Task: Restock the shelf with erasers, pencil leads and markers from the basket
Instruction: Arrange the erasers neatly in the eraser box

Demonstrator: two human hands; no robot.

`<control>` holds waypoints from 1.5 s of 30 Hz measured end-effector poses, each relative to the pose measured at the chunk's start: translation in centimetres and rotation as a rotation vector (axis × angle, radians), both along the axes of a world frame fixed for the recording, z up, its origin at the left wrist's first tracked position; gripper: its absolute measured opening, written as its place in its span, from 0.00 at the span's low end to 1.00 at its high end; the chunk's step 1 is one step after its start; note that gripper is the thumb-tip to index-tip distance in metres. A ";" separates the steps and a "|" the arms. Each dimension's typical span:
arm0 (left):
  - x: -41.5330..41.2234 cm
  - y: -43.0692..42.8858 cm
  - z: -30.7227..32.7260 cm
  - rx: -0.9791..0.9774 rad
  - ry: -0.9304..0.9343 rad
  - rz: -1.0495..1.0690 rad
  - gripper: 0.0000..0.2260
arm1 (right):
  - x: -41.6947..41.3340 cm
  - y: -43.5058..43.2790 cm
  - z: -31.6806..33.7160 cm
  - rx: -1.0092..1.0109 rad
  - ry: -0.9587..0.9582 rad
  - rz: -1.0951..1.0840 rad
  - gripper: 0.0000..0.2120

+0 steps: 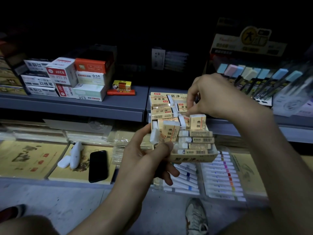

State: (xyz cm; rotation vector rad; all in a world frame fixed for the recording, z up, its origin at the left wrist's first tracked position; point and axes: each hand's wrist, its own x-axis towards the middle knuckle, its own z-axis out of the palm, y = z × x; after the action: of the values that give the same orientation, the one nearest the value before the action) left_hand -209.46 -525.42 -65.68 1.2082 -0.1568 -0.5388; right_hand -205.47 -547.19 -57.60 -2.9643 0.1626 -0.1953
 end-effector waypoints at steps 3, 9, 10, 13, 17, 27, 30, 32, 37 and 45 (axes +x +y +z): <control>0.0 0.0 -0.1 -0.009 0.000 0.001 0.20 | -0.3 -0.1 0.5 0.097 0.006 0.026 0.07; 0.0 -0.1 -0.1 -0.007 -0.013 0.000 0.20 | -1.7 3.1 3.3 0.299 -0.020 0.189 0.11; 0.0 -0.1 -0.1 -0.007 -0.013 -0.001 0.20 | -1.7 3.5 3.2 0.259 0.025 0.181 0.12; 0.0 -0.1 0.0 -0.004 -0.015 -0.007 0.19 | -1.2 3.8 2.4 0.206 0.108 0.133 0.13; 0.1 0.0 0.0 0.000 -0.004 -0.012 0.20 | -1.1 3.4 2.3 0.270 0.105 0.145 0.13; 0.2 0.0 -0.1 -0.007 0.016 -0.021 0.22 | -2.4 -1.2 3.9 1.004 -0.056 0.129 0.20; 0.2 0.0 -0.1 -0.008 0.026 -0.017 0.23 | -2.1 -1.4 3.3 1.003 -0.074 0.103 0.19; 0.2 0.0 -0.2 -0.008 0.040 -0.016 0.25 | -1.8 -1.3 3.0 0.820 -0.121 0.053 0.16; 0.3 -0.2 -0.3 -0.018 0.045 -0.006 0.24 | -0.5 -1.1 2.4 0.403 -0.093 0.058 0.09; 0.3 -0.2 -0.1 -0.015 0.026 -0.004 0.22 | 0.8 0.7 0.7 0.213 -0.020 0.087 0.11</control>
State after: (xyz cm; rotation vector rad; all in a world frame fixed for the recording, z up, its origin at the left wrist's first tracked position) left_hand -209.17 -525.63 -65.83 1.1862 -0.1411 -0.5554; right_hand -204.72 -546.51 -56.92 -2.7495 0.0477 -0.1844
